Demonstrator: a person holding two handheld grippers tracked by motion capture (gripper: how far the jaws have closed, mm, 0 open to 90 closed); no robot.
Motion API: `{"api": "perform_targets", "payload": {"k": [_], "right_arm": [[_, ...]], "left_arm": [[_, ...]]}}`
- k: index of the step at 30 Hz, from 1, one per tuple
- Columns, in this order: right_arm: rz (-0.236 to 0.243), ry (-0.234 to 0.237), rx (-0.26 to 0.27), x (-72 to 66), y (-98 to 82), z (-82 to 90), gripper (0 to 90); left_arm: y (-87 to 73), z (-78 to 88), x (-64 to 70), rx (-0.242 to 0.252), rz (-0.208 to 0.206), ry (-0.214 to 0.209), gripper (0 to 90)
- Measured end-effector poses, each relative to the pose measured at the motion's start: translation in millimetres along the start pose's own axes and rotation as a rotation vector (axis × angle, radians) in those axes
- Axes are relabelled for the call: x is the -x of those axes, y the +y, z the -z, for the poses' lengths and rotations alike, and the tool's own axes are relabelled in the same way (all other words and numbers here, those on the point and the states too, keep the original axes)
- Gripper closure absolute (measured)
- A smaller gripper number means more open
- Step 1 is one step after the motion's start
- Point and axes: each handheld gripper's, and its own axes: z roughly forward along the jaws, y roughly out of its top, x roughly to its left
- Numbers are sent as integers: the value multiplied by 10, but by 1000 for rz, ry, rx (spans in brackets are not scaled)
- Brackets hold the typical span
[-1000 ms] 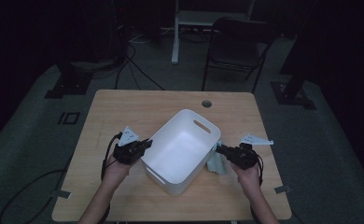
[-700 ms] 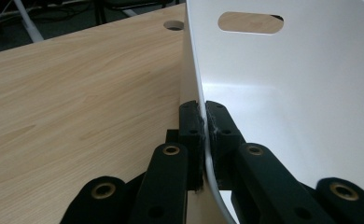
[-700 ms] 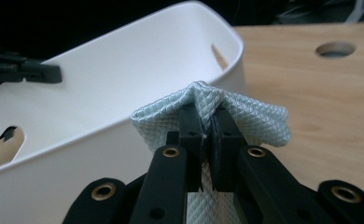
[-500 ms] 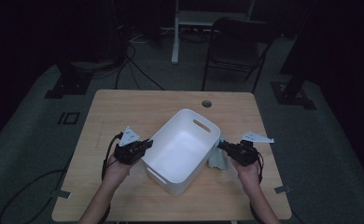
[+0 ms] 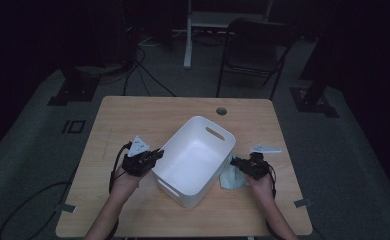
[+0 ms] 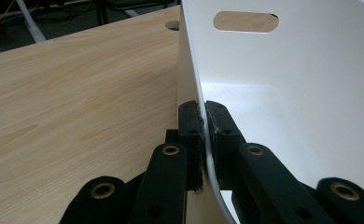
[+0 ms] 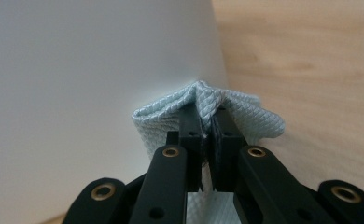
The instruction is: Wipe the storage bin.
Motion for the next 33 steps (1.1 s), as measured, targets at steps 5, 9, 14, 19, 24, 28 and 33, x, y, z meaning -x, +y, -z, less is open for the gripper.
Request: {"api": "perform_targets", "payload": {"k": [5, 9, 14, 19, 24, 28, 33], "right_arm": [[-22, -12, -62, 64, -72, -124, 851], [-30, -2, -50, 46, -46, -86, 852], [11, 54, 68, -105, 124, 201, 852], [77, 96, 183, -338, 286, 491, 852], [86, 84, 187, -358, 289, 500, 853], [84, 67, 157, -339, 237, 412, 853], [75, 53, 131, -303, 201, 355, 853]], "left_arm": [[-2, -3, 2, 2, 8, 5, 854], [-2, -5, 5, 4, 12, 10, 853], [2, -9, 17, 3, 4, 14, 854], [4, -13, 20, 3, 5, 10, 853], [1, -13, 11, 3, 12, -1, 853], [-1, -13, 15, 6, 6, 0, 854], [0, -15, 24, 6, 7, 2, 852]]}}
